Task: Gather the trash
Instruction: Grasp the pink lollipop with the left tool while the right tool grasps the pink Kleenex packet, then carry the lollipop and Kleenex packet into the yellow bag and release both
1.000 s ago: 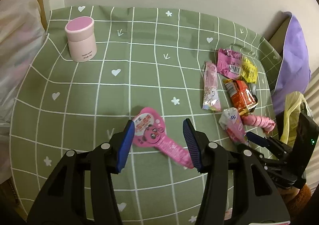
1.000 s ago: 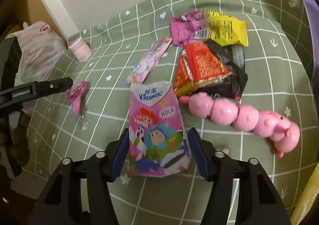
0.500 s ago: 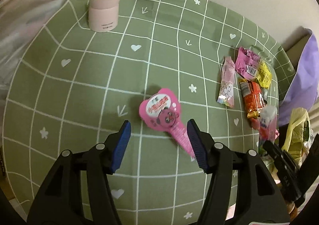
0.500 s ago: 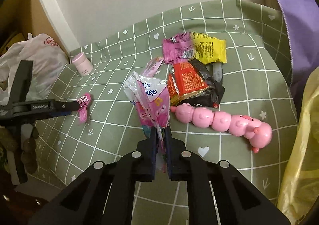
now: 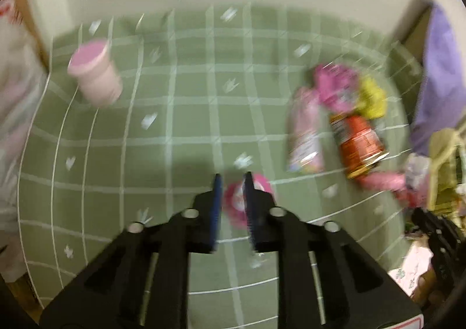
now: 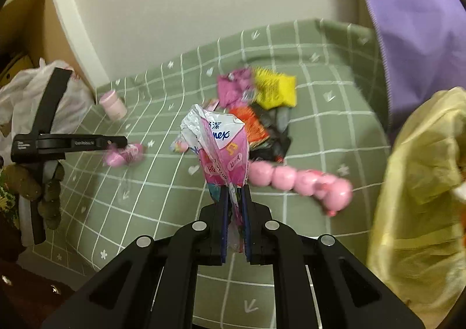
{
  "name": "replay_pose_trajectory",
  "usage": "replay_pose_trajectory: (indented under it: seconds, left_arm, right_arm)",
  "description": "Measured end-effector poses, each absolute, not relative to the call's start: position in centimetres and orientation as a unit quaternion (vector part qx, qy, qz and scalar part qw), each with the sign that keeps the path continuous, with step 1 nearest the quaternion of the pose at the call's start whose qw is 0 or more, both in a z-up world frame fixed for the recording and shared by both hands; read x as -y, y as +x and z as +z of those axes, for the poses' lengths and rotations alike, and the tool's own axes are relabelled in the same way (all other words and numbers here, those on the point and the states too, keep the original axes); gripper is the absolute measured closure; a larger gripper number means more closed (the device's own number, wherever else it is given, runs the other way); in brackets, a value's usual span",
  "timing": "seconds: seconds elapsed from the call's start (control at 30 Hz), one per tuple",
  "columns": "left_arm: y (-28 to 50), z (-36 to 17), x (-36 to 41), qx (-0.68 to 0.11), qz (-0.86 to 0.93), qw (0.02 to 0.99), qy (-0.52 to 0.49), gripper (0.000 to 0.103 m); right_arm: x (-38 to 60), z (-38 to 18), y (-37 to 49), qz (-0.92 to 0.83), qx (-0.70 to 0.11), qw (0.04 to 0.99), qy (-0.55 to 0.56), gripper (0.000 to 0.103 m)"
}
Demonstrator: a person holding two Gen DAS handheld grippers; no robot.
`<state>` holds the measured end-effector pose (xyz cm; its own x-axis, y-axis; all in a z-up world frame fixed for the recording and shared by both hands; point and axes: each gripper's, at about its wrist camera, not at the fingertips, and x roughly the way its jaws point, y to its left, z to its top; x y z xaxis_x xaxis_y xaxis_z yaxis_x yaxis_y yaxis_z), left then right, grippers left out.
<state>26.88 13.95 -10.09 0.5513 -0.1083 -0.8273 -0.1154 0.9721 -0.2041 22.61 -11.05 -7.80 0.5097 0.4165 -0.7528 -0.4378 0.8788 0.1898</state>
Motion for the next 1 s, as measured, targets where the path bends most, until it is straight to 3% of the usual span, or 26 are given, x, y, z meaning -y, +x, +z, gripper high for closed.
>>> replay_pose_trajectory:
  seconds: [0.17, 0.2, 0.23, 0.3, 0.53, 1.0]
  left_arm:
    - [26.7, -6.6, -12.5, -0.422, -0.033, 0.902, -0.085, 0.09]
    - [26.8, -6.5, -12.7, -0.419, -0.033, 0.902, -0.096, 0.085]
    - [26.7, -6.8, -13.1, -0.418, -0.036, 0.901, -0.112, 0.07]
    - [26.8, -8.1, -13.8, -0.42, -0.063, 0.894, -0.144, 0.054]
    - [27.0, -12.4, -11.6, -0.47, -0.072, 0.873, -0.11, 0.053]
    - [27.0, -14.1, -12.9, -0.487, -0.046, 0.865, -0.116, 0.053]
  right_arm:
    - [12.8, -5.5, 21.9, 0.222, -0.4, 0.889, -0.009, 0.093]
    - [13.3, -5.2, 21.7, 0.217, -0.397, 0.892, -0.006, 0.093]
    - [13.5, -5.0, 21.5, 0.215, -0.395, 0.893, -0.005, 0.093]
    - [14.4, -4.8, 21.1, 0.208, -0.393, 0.896, 0.004, 0.093]
    - [15.4, -5.0, 20.3, 0.198, -0.402, 0.894, 0.014, 0.093]
    - [15.3, -5.8, 19.8, 0.201, -0.414, 0.888, 0.008, 0.093]
